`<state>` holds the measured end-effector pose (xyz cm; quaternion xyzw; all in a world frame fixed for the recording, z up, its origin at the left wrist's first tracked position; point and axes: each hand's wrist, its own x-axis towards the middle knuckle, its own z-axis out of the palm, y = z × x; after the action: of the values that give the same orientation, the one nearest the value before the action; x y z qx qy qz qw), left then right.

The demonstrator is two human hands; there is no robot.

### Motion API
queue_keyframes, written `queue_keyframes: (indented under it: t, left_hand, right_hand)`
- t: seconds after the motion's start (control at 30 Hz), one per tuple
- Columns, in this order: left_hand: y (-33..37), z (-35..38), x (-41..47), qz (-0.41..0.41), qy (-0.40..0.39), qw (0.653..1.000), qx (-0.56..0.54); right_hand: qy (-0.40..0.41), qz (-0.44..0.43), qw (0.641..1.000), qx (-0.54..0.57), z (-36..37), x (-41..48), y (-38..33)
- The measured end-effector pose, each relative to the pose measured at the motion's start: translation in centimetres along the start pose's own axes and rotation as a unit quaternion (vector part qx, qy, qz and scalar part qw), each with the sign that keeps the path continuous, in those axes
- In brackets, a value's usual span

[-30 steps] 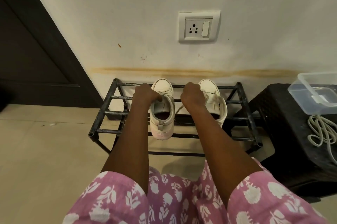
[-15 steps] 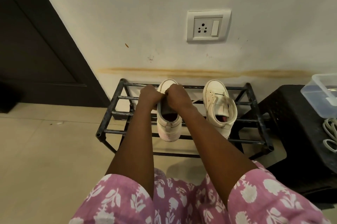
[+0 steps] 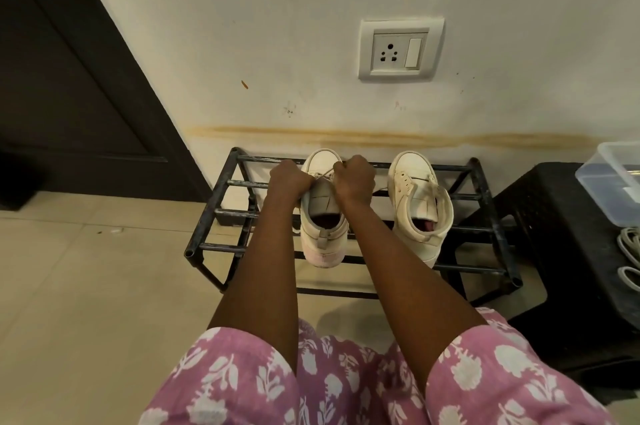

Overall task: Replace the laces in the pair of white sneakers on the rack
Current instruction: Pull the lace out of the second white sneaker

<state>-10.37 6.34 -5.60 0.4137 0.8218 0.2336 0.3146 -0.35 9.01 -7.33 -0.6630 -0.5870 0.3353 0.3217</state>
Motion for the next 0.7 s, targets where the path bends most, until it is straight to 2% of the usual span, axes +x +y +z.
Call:
queue_keyframes:
  t: [0.07, 0.13, 0.17, 0.2, 0.23, 0.3, 0.33, 0.4, 0.47, 0.53, 0.7]
  left_hand:
    - [0.0, 0.0, 0.0, 0.006, 0.002, 1.0, 0.007]
    - [0.0, 0.0, -0.1, 0.009, 0.002, 1.0, 0.008]
    - [0.0, -0.1, -0.1, 0.008, 0.002, 1.0, 0.007]
    - [0.0, -0.1, -0.1, 0.007, -0.001, 1.0, 0.004]
    - [0.0, -0.1, -0.1, 0.004, -0.004, 1.0, -0.002]
    - [0.0, -0.1, -0.2, -0.003, -0.006, 1.0, -0.013]
    - [-0.1, -0.1, -0.2, -0.005, -0.006, 1.0, -0.015]
    - [-0.1, -0.2, -0.1, -0.009, -0.007, 1.0, -0.014]
    - [-0.1, -0.2, -0.2, -0.011, -0.005, 1.0, -0.014]
    - [-0.2, -0.3, -0.2, -0.016, -0.007, 1.0, -0.026]
    - [-0.1, -0.3, -0.2, -0.017, -0.01, 0.999, -0.027]
  right_hand:
    - [0.012, 0.113, 0.986, 0.125, -0.6, 0.4, 0.2]
    - [-0.013, 0.204, 0.941, 0.27, -1.2, 0.8, 0.6]
    - [-0.036, 0.222, 0.928, 0.298, -1.3, 0.8, 0.7]
    - [-0.052, 0.211, 0.933, 0.285, -1.4, 0.8, 0.7]
    - [-0.056, 0.182, 0.957, 0.221, -1.2, 1.0, 0.5]
    - [-0.046, 0.082, 0.992, 0.082, -1.0, 0.9, 0.0]
    - [-0.052, 0.023, 0.998, 0.029, -0.8, 0.9, -0.2]
    - [-0.085, -0.086, 0.989, -0.085, -0.4, 0.9, -0.6]
    - [-0.107, -0.162, 0.963, -0.187, 0.1, 0.4, -0.6]
    - [-0.106, -0.187, 0.949, -0.229, 0.5, 0.0, -0.5]
    - [-0.044, -0.216, 0.938, -0.268, 0.6, -0.4, -0.5]
